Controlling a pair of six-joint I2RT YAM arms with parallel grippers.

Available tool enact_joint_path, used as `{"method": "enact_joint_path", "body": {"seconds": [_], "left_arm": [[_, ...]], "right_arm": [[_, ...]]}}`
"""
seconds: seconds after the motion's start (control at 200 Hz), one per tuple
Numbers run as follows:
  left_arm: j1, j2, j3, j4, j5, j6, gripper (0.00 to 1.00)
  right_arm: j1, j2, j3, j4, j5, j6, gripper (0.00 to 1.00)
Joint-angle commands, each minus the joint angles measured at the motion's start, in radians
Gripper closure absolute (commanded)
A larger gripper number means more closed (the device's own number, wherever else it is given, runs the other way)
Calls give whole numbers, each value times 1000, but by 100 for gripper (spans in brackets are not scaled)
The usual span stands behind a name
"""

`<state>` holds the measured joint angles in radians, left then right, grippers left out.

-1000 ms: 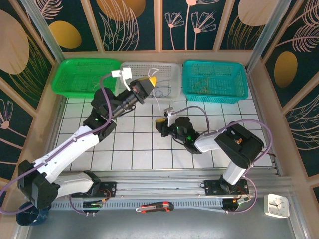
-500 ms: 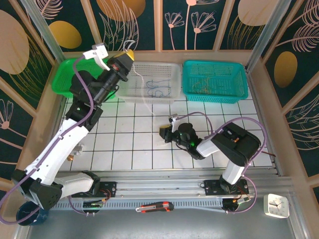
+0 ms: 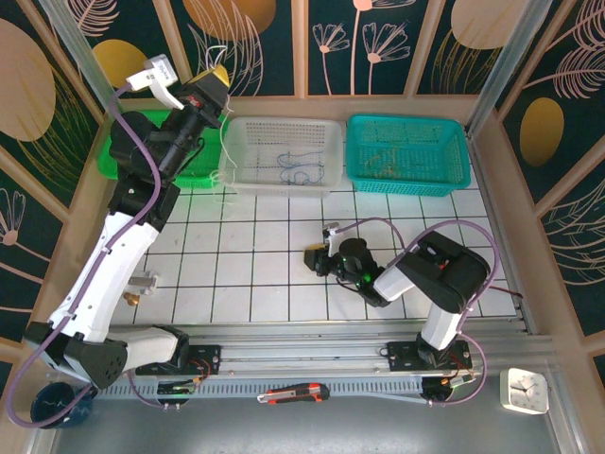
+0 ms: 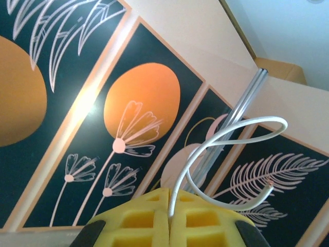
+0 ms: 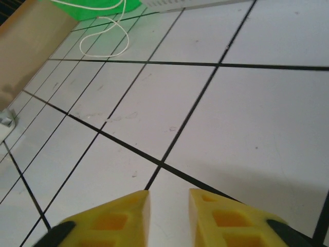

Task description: Untangle the cables

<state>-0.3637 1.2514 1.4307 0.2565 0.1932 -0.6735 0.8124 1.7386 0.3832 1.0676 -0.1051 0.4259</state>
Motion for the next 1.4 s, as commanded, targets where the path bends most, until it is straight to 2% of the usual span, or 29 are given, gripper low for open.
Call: {"method": "enact_joint_path", "body": {"seconds": [0.0, 0.15, 0.33, 0.47, 0.631, 0.791, 0.926, 1.006, 1.081, 1.131, 1.396], "left_arm": [[6, -2, 8, -1, 66, -5, 100], [6, -23, -28, 28, 121, -44, 100], [5, -37, -61, 82, 187, -129, 100], [3, -37, -96, 168, 231, -225, 100], [-21, -28, -103, 222, 243, -273, 100], [-79, -5, -75, 229, 235, -276, 100], [-127, 22, -45, 252, 225, -288, 100], [-139, 35, -29, 268, 224, -306, 100], [-143, 43, -13, 281, 222, -324, 100], [-145, 44, -3, 287, 218, -333, 100], [-145, 49, 72, 287, 182, -343, 100]], "right_arm": [[11, -78, 26, -22, -21, -26, 64], [27, -172, 113, -146, -49, -92, 51], [56, -284, 239, -293, -28, -183, 44], [65, -336, 323, -340, 25, -231, 39], [65, -310, 416, -333, 65, -264, 34], [64, -197, 505, -278, 158, -290, 34], [56, -67, 538, -175, 227, -277, 41], [54, -16, 535, -126, 256, -254, 51], [53, 19, 518, -87, 281, -226, 66], [51, 30, 504, -63, 296, -210, 71], [45, 88, 394, 11, 378, -117, 85]]}}
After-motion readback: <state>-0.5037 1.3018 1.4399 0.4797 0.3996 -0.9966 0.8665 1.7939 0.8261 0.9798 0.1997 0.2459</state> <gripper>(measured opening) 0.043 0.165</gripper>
